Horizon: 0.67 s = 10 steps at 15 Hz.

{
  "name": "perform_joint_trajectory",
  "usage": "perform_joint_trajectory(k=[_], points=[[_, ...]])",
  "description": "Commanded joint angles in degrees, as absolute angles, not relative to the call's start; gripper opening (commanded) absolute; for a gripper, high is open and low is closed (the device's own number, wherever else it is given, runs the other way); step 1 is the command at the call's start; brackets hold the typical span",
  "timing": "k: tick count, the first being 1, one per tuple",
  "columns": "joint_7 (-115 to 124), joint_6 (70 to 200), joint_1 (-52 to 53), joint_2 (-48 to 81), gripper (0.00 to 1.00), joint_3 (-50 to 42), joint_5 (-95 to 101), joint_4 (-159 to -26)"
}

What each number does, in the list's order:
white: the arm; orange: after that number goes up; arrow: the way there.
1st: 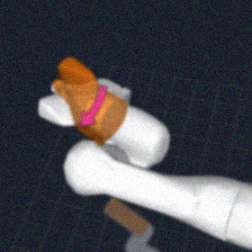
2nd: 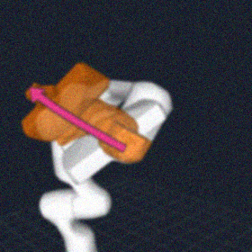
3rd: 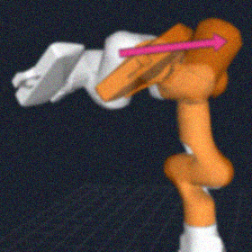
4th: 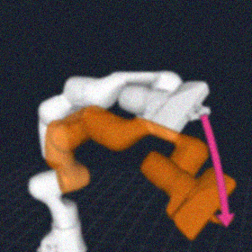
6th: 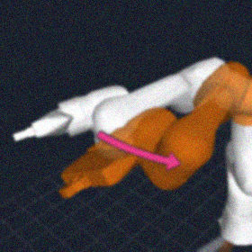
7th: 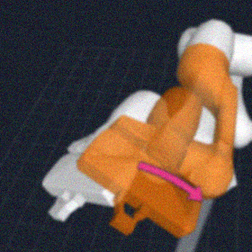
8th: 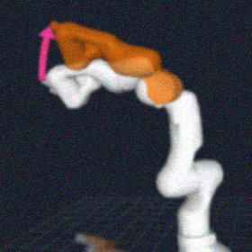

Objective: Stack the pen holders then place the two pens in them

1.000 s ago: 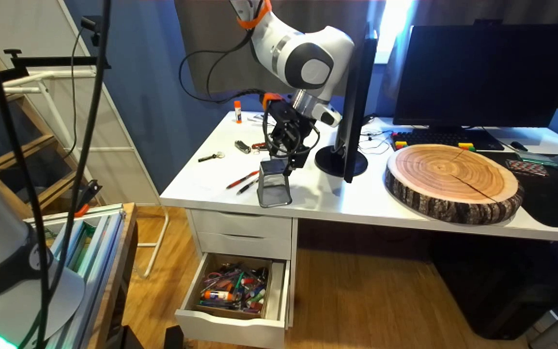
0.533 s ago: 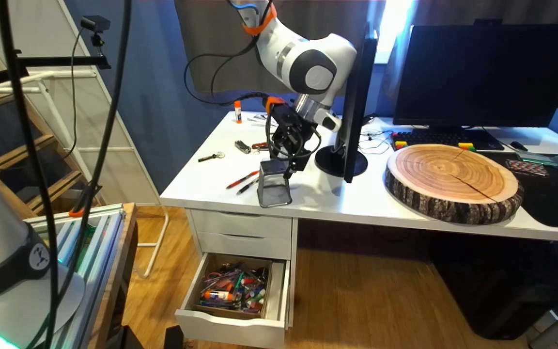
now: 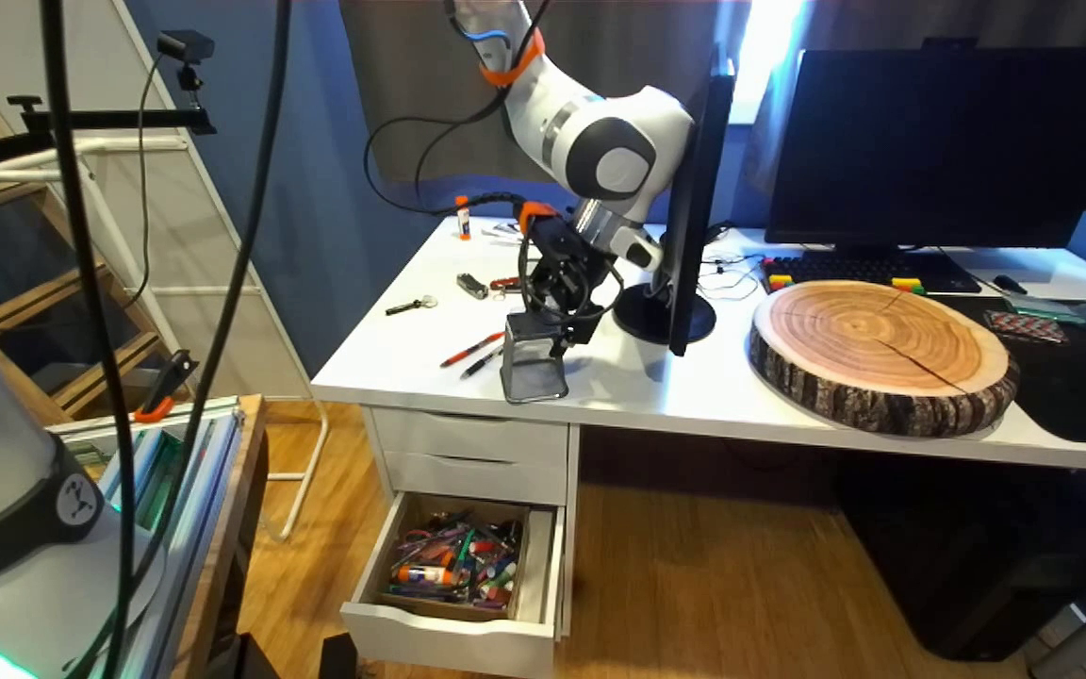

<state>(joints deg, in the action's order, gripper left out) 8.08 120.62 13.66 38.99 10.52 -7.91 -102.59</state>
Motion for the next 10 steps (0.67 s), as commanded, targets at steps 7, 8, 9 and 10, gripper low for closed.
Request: perform_joint_trajectory(k=[7,8,9,10], points=[[9.39,118.36,13.02,39.17,0.59,11.05,-11.99,-101.67],[10.2,118.89,13.17,38.28,0.59,11.01,-12.6,-102.38],[11.01,119.11,13.34,37.5,0.59,10.95,-13.1,-103.03],[12.09,119.24,13.56,36.35,0.58,11.02,-13.69,-103.97]])
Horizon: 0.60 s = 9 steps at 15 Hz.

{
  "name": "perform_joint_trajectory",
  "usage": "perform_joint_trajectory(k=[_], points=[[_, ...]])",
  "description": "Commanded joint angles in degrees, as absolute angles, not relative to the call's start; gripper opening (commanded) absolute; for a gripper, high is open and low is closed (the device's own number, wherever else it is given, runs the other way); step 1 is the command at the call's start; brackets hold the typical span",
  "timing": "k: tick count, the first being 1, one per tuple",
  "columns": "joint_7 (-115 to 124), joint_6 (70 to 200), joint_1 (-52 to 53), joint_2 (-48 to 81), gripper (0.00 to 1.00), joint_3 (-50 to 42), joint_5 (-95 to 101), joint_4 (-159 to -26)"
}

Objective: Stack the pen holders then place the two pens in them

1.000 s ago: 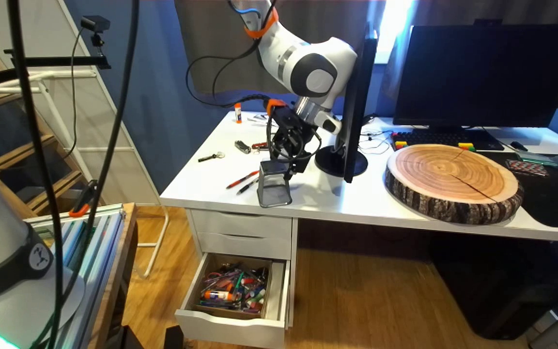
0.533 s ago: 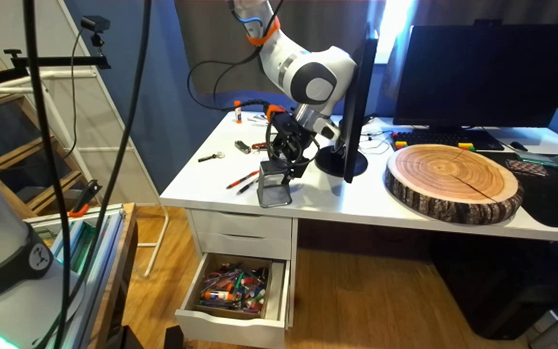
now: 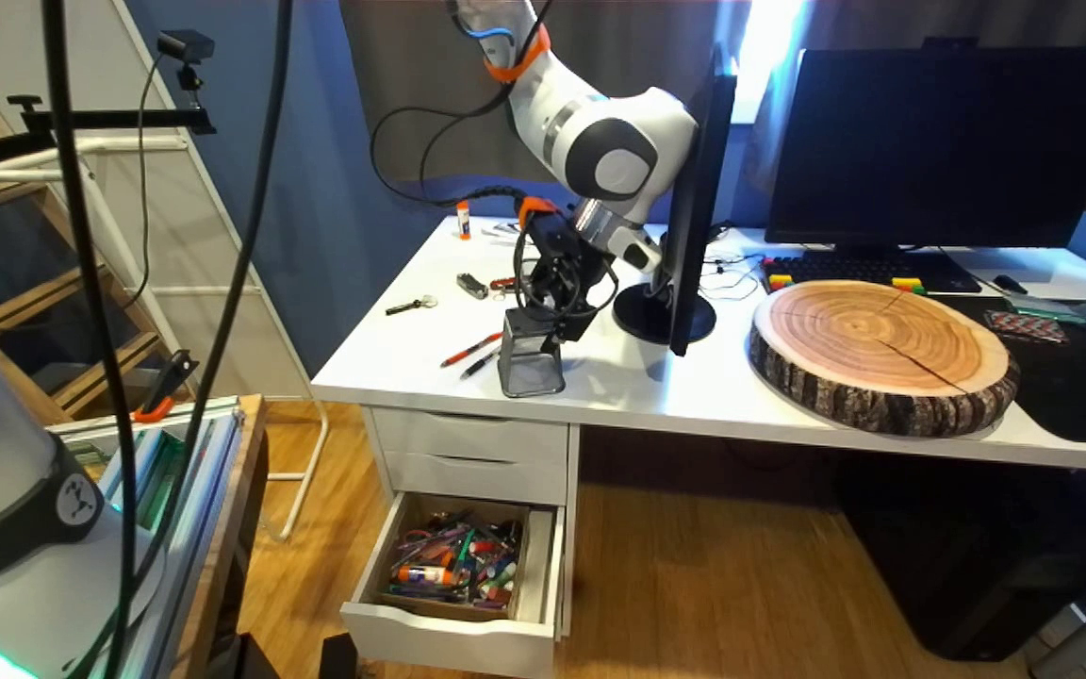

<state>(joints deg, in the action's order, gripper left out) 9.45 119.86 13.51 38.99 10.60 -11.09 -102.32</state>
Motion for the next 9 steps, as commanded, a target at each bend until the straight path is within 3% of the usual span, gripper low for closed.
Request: perform_joint_trajectory(k=[1,9], points=[[12.88,119.69,13.75,35.49,0.56,11.08,-14.14,-104.73],[25.02,127.3,17.21,26.57,0.56,9.57,-13.61,-113.16]])
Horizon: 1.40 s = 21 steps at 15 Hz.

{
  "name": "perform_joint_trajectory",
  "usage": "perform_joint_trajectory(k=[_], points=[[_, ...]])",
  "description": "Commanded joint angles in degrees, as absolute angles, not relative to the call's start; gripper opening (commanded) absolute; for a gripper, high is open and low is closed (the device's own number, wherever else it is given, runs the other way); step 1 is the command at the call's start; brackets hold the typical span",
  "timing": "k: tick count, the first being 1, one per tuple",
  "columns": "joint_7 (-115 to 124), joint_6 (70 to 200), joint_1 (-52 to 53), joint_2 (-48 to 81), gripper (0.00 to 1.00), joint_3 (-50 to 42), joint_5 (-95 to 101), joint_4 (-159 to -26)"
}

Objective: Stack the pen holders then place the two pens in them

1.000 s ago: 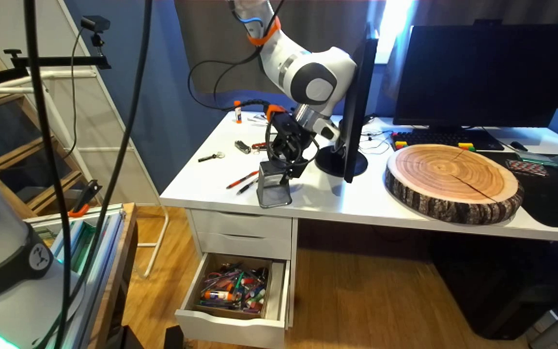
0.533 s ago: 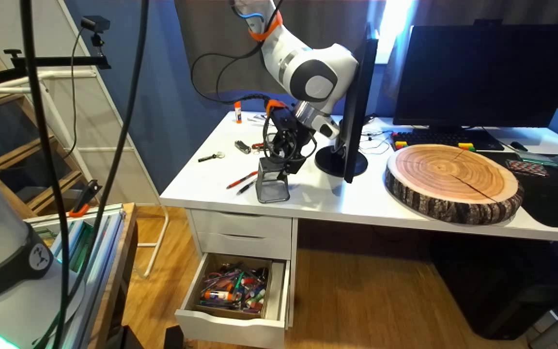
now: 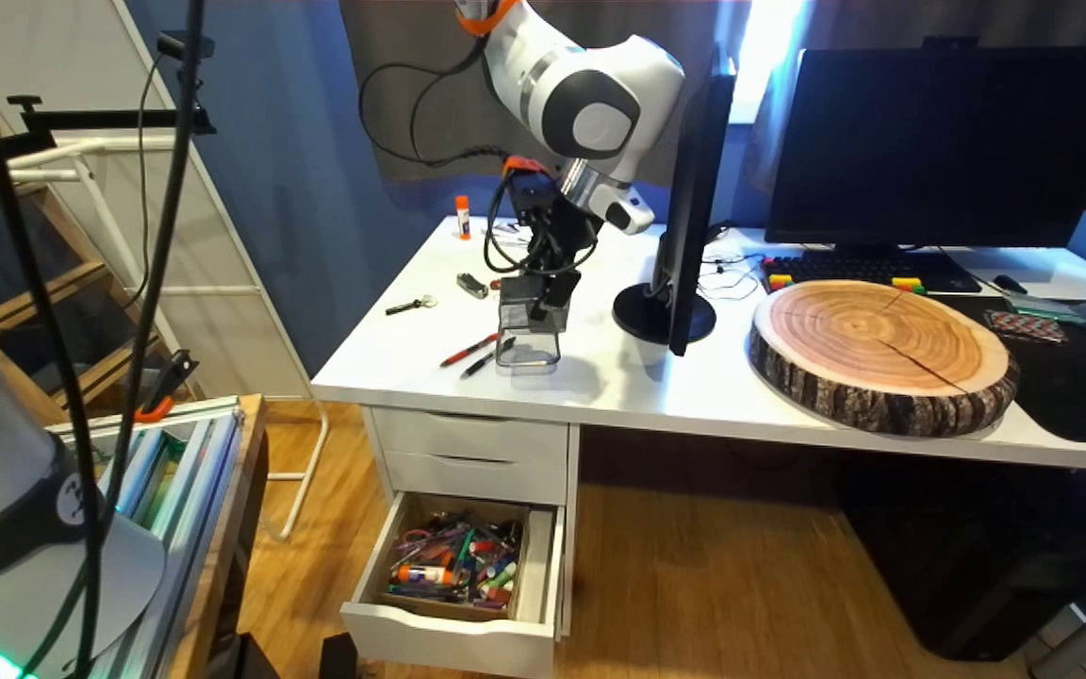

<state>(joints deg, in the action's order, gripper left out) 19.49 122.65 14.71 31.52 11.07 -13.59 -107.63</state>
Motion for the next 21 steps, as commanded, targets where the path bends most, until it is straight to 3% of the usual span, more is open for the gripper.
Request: perform_joint_trajectory(k=[1,11,21], points=[[27.0,129.03,17.89,25.78,0.56,9.3,-13.16,-114.12],[50.47,144.56,28.7,22.54,0.56,2.2,8.36,-122.27],[64.18,153.24,32.11,23.9,0.56,-1.68,22.39,-124.73]])
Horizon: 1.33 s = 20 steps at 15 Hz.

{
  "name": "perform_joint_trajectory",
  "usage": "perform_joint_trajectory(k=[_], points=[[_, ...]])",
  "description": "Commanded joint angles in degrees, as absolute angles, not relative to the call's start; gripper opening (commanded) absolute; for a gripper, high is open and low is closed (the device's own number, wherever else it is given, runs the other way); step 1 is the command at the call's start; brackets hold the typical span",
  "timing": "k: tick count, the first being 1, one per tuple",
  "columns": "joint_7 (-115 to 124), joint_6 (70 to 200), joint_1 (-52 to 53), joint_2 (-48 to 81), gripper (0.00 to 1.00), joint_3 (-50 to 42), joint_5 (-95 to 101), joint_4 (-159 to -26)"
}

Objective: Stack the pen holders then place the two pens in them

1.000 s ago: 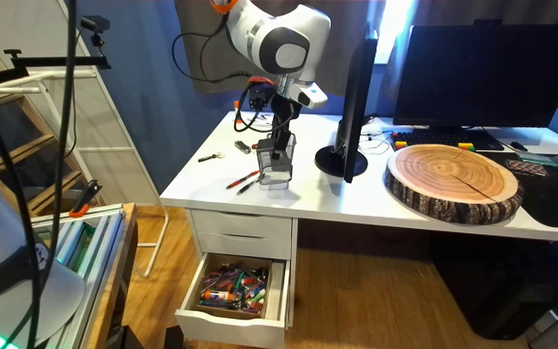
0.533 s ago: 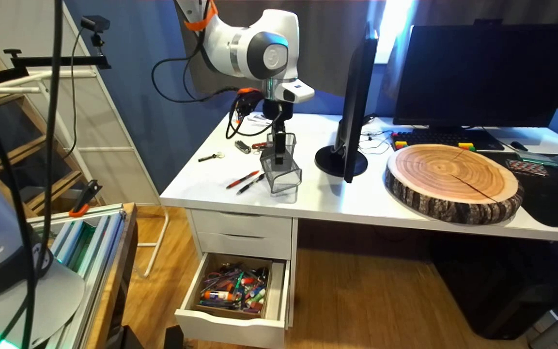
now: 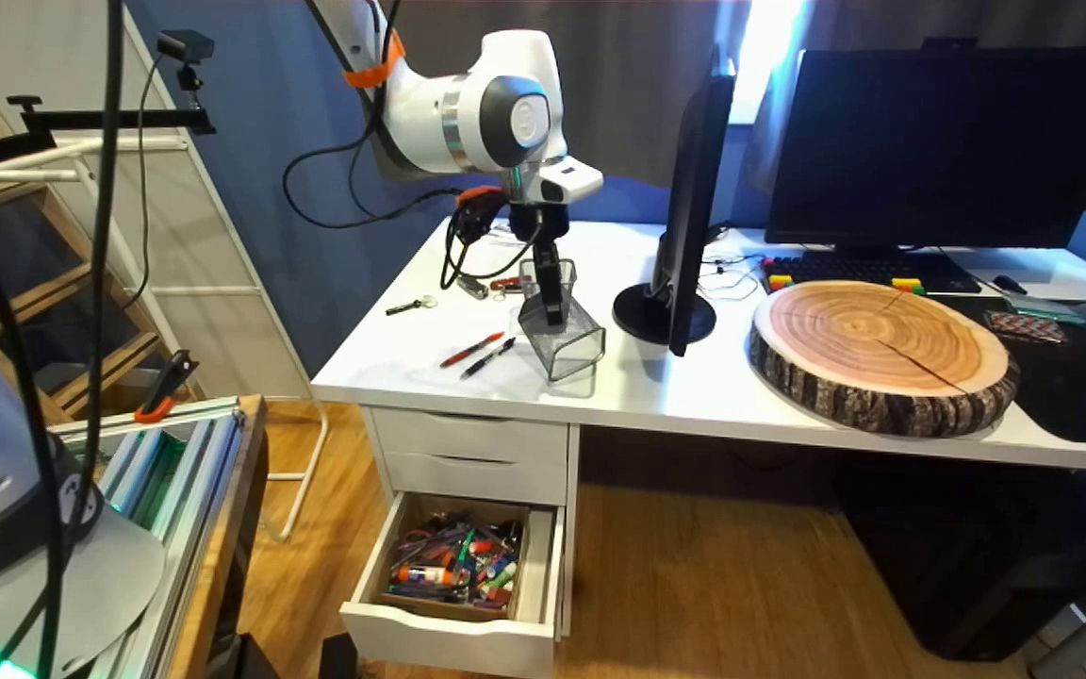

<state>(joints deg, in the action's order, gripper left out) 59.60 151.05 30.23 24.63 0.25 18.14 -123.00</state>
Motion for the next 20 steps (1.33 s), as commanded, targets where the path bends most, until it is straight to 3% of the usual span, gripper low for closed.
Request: perform_joint_trajectory(k=[1,15,16,17,20], points=[[65.47,153.7,32.49,24.08,0.56,-2.16,23.83,-124.75],[71.22,166.26,40.96,29.67,0.56,-11.3,36.65,-124.27],[70.55,166.19,40.95,29.62,0.67,-11.1,36.39,-124.42],[70.2,166.39,40.74,29.46,0.95,-10.84,35.89,-124.62],[63.8,164.85,36.65,28.05,1.0,-5.32,29.64,-126.7]])
